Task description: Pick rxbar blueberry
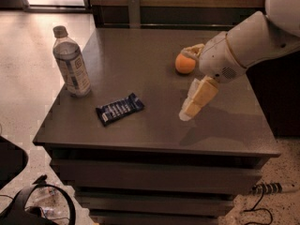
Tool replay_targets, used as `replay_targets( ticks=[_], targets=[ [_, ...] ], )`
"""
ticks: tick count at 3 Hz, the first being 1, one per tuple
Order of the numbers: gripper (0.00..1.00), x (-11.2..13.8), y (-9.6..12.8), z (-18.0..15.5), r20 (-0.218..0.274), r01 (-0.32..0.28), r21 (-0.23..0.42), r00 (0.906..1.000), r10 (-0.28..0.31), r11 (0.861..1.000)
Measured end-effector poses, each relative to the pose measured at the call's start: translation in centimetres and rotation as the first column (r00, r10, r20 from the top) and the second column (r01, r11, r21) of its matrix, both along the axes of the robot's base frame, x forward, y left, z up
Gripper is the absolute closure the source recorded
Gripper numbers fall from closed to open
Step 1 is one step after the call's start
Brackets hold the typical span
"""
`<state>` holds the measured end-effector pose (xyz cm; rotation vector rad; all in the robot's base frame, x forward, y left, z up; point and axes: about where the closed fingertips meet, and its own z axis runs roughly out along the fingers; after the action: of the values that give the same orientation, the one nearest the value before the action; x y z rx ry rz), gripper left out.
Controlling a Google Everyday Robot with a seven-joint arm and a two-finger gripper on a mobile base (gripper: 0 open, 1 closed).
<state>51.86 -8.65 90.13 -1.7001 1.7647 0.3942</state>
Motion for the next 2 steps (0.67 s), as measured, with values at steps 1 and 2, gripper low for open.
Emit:
replay_targets(
  ticks=[1, 2],
  targets=[
    [0.0, 1.6, 3.2, -1.7, -0.006, -0.049, 0.075, 0.9988, 0.05, 0.996],
    [0.0, 3.1, 6.1, -3.3, -0.013, -0.094, 0.143, 0.9953, 0.096, 0.985]
  ],
)
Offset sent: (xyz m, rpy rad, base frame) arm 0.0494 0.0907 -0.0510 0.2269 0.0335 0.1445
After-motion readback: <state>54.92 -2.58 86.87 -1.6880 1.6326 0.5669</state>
